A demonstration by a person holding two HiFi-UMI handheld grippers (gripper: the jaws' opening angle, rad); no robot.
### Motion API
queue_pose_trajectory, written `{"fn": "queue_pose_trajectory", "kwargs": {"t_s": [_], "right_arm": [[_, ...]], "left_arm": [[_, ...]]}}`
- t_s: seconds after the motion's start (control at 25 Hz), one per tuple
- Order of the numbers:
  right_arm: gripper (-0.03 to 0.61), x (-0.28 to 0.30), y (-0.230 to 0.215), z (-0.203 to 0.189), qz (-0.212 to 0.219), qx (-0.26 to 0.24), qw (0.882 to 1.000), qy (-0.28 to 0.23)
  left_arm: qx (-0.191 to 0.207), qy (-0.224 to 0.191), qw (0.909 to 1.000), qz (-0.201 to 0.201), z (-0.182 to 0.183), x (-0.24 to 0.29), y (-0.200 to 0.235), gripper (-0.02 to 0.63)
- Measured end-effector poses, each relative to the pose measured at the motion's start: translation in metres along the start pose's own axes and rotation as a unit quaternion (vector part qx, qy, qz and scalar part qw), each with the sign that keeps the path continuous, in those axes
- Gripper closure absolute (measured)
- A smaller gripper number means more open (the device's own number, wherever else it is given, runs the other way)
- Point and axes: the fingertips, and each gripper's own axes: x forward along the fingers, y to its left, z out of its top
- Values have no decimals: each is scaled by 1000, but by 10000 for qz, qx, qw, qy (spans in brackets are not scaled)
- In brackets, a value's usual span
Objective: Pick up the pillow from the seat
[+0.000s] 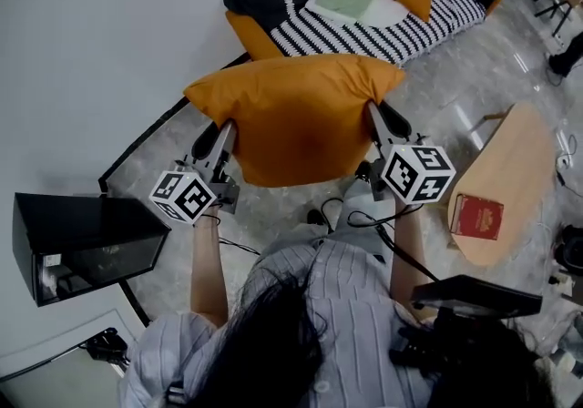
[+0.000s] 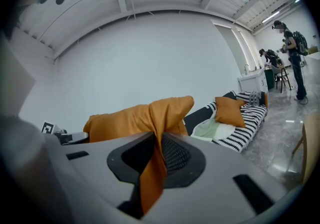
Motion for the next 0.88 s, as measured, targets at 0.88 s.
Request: {"fn": "queue_pose_trajectory", "kwargs": {"t_s": [0.88], "right_arm": [[520, -42, 52, -20, 70, -447, 9990, 65]], "left_arm": [[-169, -359, 9992, -31, -12, -76, -8, 499]]}}
